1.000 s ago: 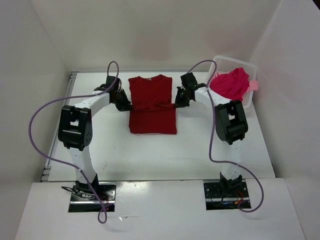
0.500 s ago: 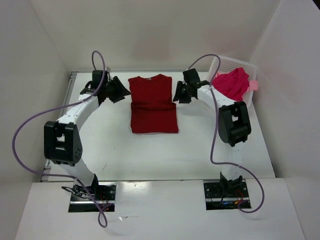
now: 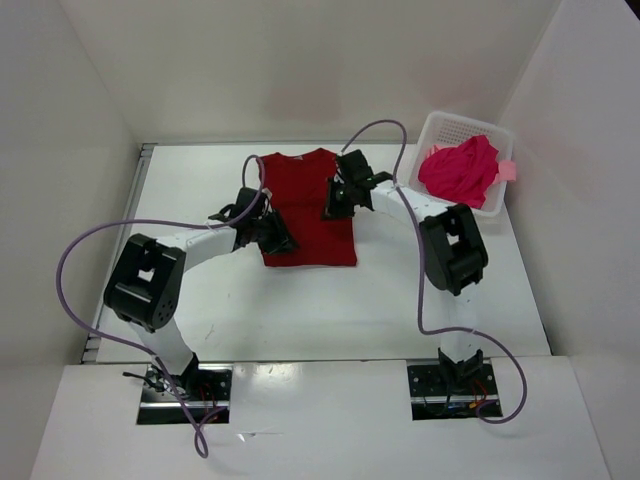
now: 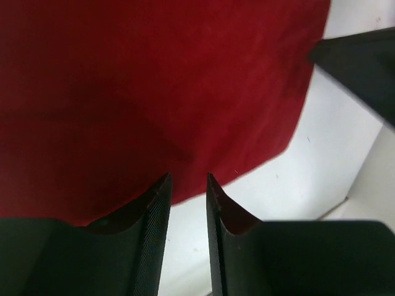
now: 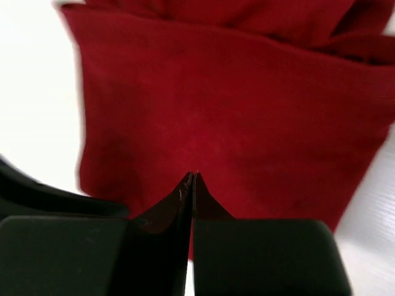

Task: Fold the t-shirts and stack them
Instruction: Fold the folded rectangular tshirt in 1/3 of the way, then grab one side of the 2/3 rectangular tshirt with both arms, then fold the long partially folded tshirt into a neat square, then smooth out wrinkles on the folded tshirt

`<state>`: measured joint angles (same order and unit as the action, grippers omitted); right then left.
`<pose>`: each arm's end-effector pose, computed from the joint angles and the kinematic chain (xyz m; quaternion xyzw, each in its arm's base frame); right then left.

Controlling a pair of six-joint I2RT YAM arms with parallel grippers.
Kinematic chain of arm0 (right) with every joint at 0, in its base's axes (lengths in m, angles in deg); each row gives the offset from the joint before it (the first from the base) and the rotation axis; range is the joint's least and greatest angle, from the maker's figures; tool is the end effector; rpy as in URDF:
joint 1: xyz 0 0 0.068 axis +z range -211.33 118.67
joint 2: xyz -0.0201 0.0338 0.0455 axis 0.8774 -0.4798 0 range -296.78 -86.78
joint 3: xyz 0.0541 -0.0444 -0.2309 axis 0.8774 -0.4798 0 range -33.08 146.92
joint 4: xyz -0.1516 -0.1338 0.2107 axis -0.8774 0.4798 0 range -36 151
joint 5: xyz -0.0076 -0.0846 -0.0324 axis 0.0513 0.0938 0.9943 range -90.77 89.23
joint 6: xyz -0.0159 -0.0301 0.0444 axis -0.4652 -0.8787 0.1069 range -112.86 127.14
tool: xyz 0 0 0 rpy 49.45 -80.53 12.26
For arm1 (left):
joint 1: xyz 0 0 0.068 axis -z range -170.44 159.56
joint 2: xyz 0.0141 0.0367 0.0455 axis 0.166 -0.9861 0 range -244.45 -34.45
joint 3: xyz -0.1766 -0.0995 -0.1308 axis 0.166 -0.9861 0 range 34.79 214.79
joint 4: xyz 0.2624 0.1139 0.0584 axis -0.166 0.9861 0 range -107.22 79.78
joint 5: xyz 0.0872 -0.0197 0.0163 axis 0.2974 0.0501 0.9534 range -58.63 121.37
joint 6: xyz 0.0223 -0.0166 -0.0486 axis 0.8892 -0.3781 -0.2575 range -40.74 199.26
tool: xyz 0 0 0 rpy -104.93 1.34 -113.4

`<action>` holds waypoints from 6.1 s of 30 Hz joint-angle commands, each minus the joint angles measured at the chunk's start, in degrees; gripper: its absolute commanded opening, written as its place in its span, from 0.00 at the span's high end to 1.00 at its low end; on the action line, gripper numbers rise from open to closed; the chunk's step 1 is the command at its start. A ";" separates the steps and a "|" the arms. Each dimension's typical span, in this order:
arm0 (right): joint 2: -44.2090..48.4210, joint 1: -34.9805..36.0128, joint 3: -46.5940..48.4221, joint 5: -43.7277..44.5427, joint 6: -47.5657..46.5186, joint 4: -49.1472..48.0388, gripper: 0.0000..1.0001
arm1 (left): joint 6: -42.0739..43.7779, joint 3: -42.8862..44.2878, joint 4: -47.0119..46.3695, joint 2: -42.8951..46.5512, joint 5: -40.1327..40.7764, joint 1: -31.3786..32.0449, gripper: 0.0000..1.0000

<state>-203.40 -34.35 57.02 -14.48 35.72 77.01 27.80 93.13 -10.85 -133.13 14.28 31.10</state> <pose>0.4156 0.2218 0.1653 -0.0283 0.9320 0.2592 0.2516 0.3503 -0.1506 0.1276 -0.1843 0.9022 -0.3280 0.2111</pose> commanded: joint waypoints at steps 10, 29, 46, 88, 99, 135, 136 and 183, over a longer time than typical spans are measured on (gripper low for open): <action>-18.37 -0.62 15.53 -1.58 0.69 0.19 0.97 | 0.49 -9.65 -5.32 -3.46 5.39 -0.27 0.64; 15.61 -1.67 -20.97 -2.90 1.91 -7.26 0.71 | 2.77 -18.26 2.60 17.29 6.20 -5.54 0.39; 17.04 -6.59 -39.39 -8.16 9.13 -14.22 0.56 | 2.77 -15.37 -3.47 4.63 4.34 -7.38 0.51; 49.34 -2.61 -42.66 -2.90 14.35 6.80 1.00 | 12.96 -2.73 33.64 28.13 -3.13 -11.26 0.94; 13.19 -13.44 -8.39 -2.98 2.98 1.87 1.00 | 11.12 22.23 18.86 -3.59 1.95 -11.96 0.90; -13.27 -4.22 11.22 -9.66 9.56 -5.51 0.96 | 4.26 10.94 -6.36 -13.76 -2.70 -6.69 0.56; -15.81 -5.09 12.62 -9.66 10.18 -6.12 0.96 | 4.26 9.26 -7.15 -12.96 -2.69 -6.69 0.56; -8.80 11.16 -2.57 -13.62 8.60 -7.37 0.82 | 5.58 9.77 -4.09 -11.01 -2.16 -19.69 0.47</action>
<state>-210.24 -24.38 51.54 -28.28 44.22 71.08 31.38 102.25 -14.24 -142.48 13.63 11.51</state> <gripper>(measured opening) 0.180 0.532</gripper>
